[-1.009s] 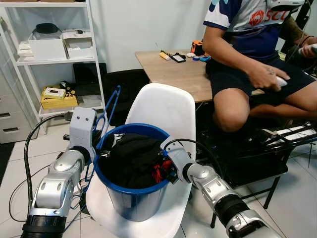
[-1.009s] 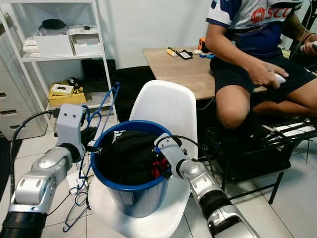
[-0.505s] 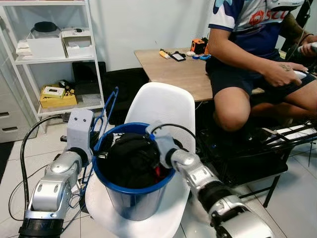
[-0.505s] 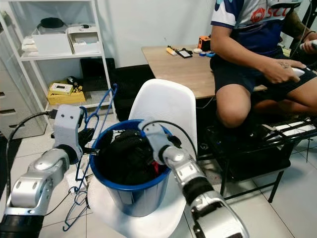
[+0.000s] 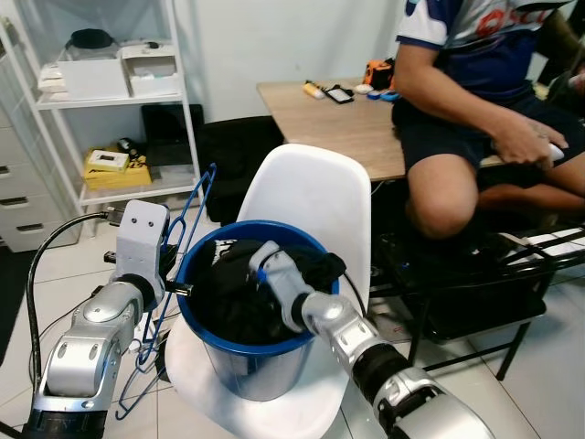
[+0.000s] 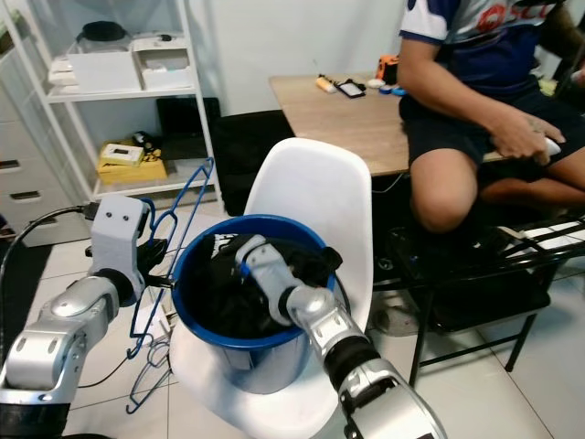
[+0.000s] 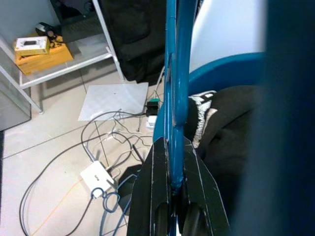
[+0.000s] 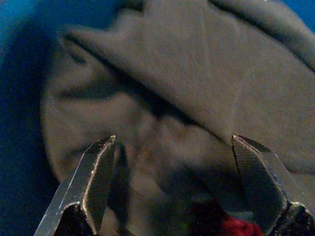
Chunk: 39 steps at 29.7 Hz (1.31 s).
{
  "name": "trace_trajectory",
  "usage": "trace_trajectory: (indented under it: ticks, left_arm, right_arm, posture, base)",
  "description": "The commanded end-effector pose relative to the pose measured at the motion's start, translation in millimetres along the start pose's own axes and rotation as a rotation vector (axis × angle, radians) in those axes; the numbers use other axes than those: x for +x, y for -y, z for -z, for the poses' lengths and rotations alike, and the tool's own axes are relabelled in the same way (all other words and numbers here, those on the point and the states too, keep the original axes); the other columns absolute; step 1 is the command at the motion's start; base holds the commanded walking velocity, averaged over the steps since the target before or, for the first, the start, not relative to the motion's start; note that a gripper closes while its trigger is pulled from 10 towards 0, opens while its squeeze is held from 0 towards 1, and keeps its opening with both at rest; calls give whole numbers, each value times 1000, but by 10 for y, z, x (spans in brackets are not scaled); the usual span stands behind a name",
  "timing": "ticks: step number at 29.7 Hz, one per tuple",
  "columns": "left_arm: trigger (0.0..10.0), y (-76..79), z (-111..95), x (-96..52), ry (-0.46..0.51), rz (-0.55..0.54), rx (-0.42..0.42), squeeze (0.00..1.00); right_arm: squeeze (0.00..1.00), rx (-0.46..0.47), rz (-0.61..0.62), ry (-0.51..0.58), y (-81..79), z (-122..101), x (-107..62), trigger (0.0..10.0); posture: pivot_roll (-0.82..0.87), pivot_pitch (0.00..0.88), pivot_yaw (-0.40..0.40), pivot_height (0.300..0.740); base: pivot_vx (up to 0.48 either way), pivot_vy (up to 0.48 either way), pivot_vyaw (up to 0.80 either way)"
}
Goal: Hang hanger
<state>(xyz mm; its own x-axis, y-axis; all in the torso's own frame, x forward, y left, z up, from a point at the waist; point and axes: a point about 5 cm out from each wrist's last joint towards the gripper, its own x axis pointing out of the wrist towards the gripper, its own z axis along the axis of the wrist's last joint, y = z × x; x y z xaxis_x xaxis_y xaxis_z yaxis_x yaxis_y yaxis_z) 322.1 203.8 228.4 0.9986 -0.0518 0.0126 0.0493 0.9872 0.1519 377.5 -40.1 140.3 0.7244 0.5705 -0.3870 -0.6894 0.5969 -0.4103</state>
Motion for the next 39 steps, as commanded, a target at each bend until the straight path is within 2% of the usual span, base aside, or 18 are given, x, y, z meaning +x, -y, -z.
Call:
trace_trajectory:
  ticks: [1, 8, 16, 17, 18, 19, 20, 22, 26, 30, 31, 34, 37, 39]
  left_arm:
    - [10000, 0, 22, -13, -17, 10, 14, 0]
    - [10000, 22, -10, 7, -17, 24, 15, 0]
    - [10000, 22, -13, 6, -17, 25, 15, 0]
    - [10000, 13, -15, -4, -19, 23, 18, 0]
    - [10000, 13, -15, -4, -19, 23, 18, 0]
    - [10000, 7, -15, -11, -21, 22, 20, 0]
    - [10000, 3, -15, -15, -22, 21, 21, 0]
    - [10000, 6, -16, -14, -22, 21, 21, 0]
    - [10000, 20, -18, -6, -20, 24, 19, 0]
    - [10000, 34, -17, 2, -18, 26, 15, 0]
    - [10000, 34, -17, 2, -18, 26, 15, 0]
    - [10000, 53, -12, 12, -17, 28, 8, 0]
    - [10000, 56, -11, 14, -17, 28, 7, 0]
    - [10000, 78, -1, 30, -14, 28, -2, 0]
  right_arm:
    - [0, -50, 34, -72, 22, 161, -20, 10000]
    - [0, -70, 121, -154, 166, 318, -84, 10000]
    - [0, -74, 127, -161, 174, 330, -88, 10000]
    - [0, 12, 134, -124, 186, 295, -86, 1843]
    - [0, 12, 134, -124, 186, 295, -86, 1843]
    - [0, 79, 141, -91, 201, 263, -86, 0]
    - [0, 131, 149, -61, 220, 234, -87, 0]
    - [0, 166, 163, -34, 253, 202, -95, 0]
    - [0, 190, 207, 19, 342, 128, -121, 0]
    - [0, 207, 282, 121, 507, -32, -182, 0]
    - [0, 207, 282, 121, 507, -32, -182, 0]
    - [0, 168, 382, 228, 692, -225, -275, 0]
    - [0, 164, 396, 246, 719, -256, -291, 0]
    - [0, 104, 484, 425, 925, -608, -462, 0]
  posture:
    - [113, 291, -3, 740]
    - [117, 295, 4, 740]
    - [117, 295, 4, 740]
    - [128, 295, 7, 740]
    - [128, 295, 7, 740]
    - [126, 294, 8, 740]
    - [126, 294, 8, 740]
    - [123, 293, 8, 740]
    - [117, 289, 6, 740]
    - [109, 286, 4, 740]
    - [109, 286, 4, 740]
    - [101, 279, 0, 740]
    - [101, 279, 0, 740]
    - [79, 259, -9, 740]
  base:
    - [0, 0, 0]
    - [0, 0, 0]
    - [0, 0, 0]
    - [0, 0, 0]
    - [0, 0, 0]
    - [0, 0, 0]
    - [0, 0, 0]
    - [0, 0, 0]
    - [0, 0, 0]
    - [0, 0, 0]
    - [0, 0, 0]
    - [0, 0, 0]
    - [0, 0, 0]
    - [0, 0, 0]
